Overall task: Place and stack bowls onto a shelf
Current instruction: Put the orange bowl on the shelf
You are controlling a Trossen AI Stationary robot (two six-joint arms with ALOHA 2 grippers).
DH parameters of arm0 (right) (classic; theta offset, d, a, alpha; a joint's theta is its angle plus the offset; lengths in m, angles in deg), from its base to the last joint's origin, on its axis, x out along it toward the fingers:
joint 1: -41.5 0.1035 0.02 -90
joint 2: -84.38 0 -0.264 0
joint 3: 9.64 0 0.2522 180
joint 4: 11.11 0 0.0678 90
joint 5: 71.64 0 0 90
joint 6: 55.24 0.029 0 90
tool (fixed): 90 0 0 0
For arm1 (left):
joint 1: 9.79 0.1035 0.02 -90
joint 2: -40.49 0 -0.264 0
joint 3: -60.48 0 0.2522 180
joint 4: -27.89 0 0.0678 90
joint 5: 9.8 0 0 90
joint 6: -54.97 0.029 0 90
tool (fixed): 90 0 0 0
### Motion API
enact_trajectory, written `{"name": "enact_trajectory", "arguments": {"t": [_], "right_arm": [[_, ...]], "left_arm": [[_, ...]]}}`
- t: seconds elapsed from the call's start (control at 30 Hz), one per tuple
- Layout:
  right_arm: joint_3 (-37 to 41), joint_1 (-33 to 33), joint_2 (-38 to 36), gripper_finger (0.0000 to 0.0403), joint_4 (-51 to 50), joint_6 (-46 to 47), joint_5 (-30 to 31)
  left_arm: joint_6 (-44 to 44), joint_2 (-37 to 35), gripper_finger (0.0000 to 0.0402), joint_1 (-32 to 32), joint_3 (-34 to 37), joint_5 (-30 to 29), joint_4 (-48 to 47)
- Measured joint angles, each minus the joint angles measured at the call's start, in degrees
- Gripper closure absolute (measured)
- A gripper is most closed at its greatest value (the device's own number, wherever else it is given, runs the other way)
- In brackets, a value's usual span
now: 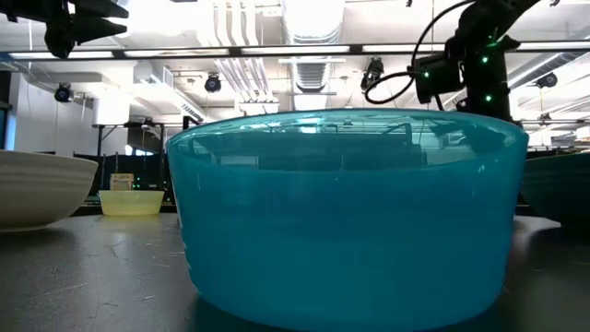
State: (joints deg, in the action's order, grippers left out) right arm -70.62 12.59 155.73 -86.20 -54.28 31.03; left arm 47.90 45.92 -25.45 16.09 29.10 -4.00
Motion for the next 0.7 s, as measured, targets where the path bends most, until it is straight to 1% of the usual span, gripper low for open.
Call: {"name": "enact_trajectory", "arguments": {"t": [0.17, 0.23, 0.53, 0.7], "right_arm": [[0.6, 0.0, 0.0, 0.0271, 0.9, -1.7, 3.9], [0.6, 0.0, 0.0, 0.0271, 1.7, -2.3, 4.5], [3.0, 0.0, 0.0, 0.0275, 6.8, -3.6, 2.3], [3.4, 0.0, 0.0, 0.0302, 7.3, -3.6, 2.4]], "left_arm": [[-0.7, 0.0, 0.0249, 0.0, 0.0, 0.0, 0.0], [-0.7, 0.0, 0.0249, 0.0, 0.0, 0.0, 0.0], [-1.5, 0.0, 0.0249, 0.0, 0.0, 0.0, 0.0], [-1.5, 0.0, 0.0249, 0.0, 0.0, 0.0, 0.0]]}}
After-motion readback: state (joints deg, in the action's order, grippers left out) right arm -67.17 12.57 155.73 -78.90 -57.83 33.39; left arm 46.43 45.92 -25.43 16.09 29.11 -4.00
